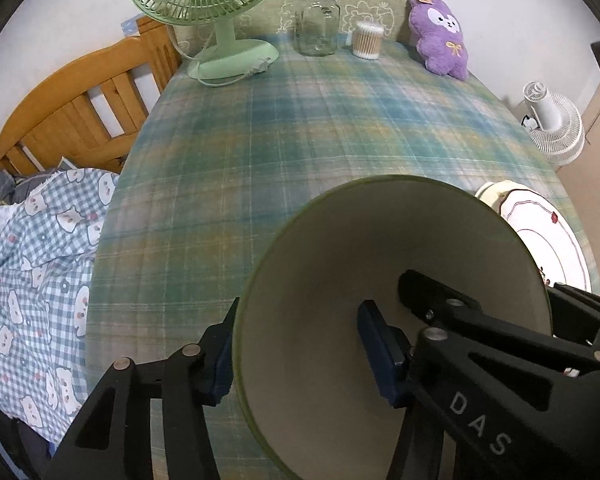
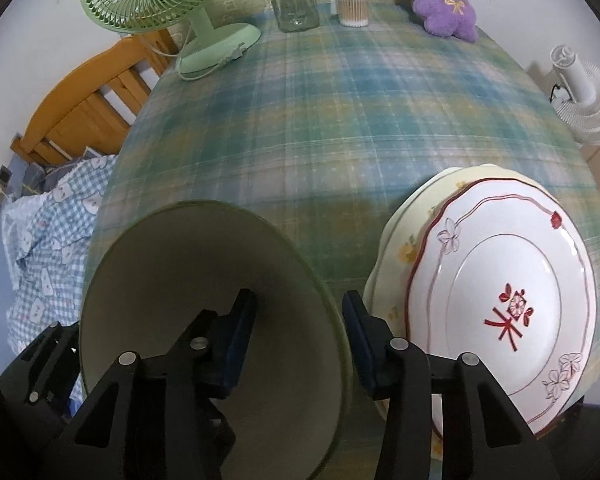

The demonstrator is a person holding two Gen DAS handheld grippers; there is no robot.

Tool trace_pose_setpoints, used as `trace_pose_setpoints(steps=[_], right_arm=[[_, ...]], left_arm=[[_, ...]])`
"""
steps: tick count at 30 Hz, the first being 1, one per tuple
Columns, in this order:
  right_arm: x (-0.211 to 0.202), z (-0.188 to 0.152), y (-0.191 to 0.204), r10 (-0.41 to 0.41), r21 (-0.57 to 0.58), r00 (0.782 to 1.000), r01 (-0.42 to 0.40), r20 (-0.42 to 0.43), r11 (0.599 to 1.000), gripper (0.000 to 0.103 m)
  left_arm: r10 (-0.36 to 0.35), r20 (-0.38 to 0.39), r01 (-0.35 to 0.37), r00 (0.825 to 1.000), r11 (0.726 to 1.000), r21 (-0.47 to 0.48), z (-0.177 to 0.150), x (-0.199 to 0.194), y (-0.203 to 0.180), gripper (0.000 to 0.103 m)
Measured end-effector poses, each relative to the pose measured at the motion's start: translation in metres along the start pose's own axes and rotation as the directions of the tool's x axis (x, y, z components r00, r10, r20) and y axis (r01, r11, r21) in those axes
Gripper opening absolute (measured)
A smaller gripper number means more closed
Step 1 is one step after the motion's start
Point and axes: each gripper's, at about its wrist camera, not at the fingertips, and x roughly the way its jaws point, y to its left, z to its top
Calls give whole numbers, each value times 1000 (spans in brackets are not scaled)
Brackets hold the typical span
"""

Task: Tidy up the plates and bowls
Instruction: 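Tilt the grey bowl upright with both grippers above the table, then move the grey bowl over the plate stack with both grippers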

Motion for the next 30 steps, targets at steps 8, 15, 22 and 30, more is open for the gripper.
trace_pose_setpoints(steps=[8,15,22,30], right_arm=[[0,0,1,6,-2,1000,-6,0,1000,48],[-1,-1,3,1,-2,1000,-1,-1,1000,48],[-8,-3,2,-3,2,1000,3,12,1000,49],[-30,0,3,-11,6,999,11,50,1000,49]], left_arm=[[-78,-16,77,997,997,-25,0,3,1,51],[-78,-14,77,997,996,-40,-2,0,0,51],[-78,-8,78,997,996,-50,-4,-6,-1,50],[-83,27,84,996,995,-46,2,-25,-3,50]])
